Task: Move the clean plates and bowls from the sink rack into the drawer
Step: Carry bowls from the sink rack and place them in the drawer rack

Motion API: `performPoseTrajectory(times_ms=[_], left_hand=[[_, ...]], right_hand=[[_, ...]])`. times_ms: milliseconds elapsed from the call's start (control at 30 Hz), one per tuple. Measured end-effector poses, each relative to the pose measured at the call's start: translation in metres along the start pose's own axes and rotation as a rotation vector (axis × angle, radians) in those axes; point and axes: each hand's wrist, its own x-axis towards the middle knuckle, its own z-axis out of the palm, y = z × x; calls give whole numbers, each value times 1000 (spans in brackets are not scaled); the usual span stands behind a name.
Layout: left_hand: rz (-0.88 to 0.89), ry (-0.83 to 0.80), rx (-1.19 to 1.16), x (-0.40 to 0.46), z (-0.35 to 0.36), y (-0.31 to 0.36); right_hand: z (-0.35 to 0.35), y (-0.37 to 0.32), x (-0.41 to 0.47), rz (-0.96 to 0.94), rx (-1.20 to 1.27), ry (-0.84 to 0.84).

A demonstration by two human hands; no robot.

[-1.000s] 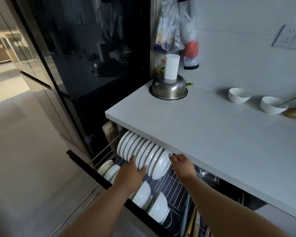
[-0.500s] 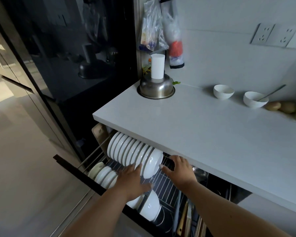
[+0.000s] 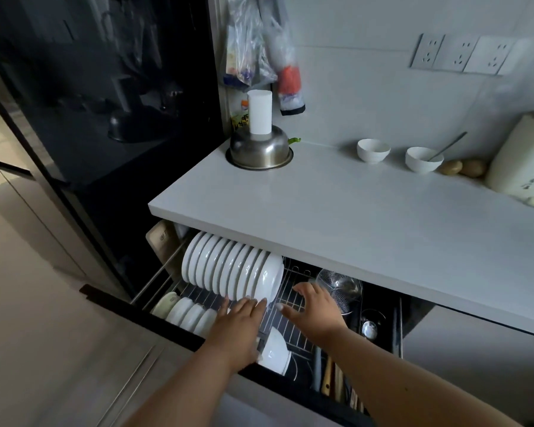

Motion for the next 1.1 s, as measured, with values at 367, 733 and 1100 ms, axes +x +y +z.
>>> performPoseTrajectory(times_ms=[367,733,1100], left_hand=[[111,-74,223,3,11,-4],[32,33,268,28,-1,5],[-71,40,394,92,-28,31]], right_hand=[[-10,17,11,37,-6,-12],[-22,38,21,29,-58,100],[-51,83,38,54,-161,91]])
